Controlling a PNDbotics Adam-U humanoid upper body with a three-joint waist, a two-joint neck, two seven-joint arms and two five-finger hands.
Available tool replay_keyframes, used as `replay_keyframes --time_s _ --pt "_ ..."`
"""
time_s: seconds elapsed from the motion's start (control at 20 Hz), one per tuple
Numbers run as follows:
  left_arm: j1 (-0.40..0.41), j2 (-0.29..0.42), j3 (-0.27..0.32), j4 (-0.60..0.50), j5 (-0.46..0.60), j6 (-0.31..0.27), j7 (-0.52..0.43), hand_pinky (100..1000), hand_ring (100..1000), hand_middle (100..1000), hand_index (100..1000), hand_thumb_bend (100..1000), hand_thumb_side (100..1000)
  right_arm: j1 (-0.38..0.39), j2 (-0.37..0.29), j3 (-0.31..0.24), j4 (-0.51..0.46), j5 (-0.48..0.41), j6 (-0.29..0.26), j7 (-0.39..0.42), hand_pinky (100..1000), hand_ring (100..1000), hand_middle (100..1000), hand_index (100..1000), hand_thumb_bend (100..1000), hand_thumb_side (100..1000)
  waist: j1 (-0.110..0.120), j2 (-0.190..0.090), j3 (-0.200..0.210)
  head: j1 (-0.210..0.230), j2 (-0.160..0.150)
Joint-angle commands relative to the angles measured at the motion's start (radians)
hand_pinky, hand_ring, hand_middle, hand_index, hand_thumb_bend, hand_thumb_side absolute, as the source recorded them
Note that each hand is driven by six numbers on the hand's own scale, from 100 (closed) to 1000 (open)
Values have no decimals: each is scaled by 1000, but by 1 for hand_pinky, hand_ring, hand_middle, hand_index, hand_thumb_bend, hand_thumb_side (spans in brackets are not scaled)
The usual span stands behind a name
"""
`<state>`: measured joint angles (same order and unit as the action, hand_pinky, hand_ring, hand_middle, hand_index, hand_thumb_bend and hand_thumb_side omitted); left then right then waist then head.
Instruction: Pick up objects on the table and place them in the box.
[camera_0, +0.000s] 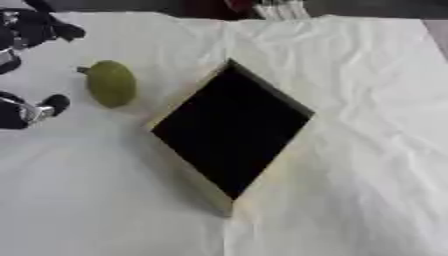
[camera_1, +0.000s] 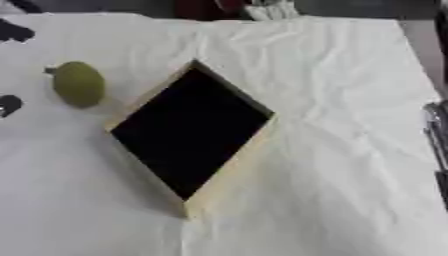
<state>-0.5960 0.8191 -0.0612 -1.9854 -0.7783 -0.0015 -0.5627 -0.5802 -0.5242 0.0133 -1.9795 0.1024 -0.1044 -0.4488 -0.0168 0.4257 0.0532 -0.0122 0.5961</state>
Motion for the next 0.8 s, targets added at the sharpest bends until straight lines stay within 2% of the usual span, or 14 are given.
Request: replay_keyframes --time_s 0.05,0.45,0.8 --pt "-8 33 25 -15 1 0 17 870 804 783 940 375 100 -10 -18 -7 -21 7 -1 -2 842 775 788 890 296 712 3 -28 0 -2 1" --pt "-6 43 52 -15 1 0 59 870 803 780 936 365 100 -10 -20 -8 -21 7 0 -2 842 775 788 890 296 712 2 -29 4 -3 4" --pt "-9 42 43 -15 10 -4 46 869 803 783 936 370 100 -11 -20 -7 -21 6 -1 -2 842 775 788 890 297 711 1 -29 4 -3 3"
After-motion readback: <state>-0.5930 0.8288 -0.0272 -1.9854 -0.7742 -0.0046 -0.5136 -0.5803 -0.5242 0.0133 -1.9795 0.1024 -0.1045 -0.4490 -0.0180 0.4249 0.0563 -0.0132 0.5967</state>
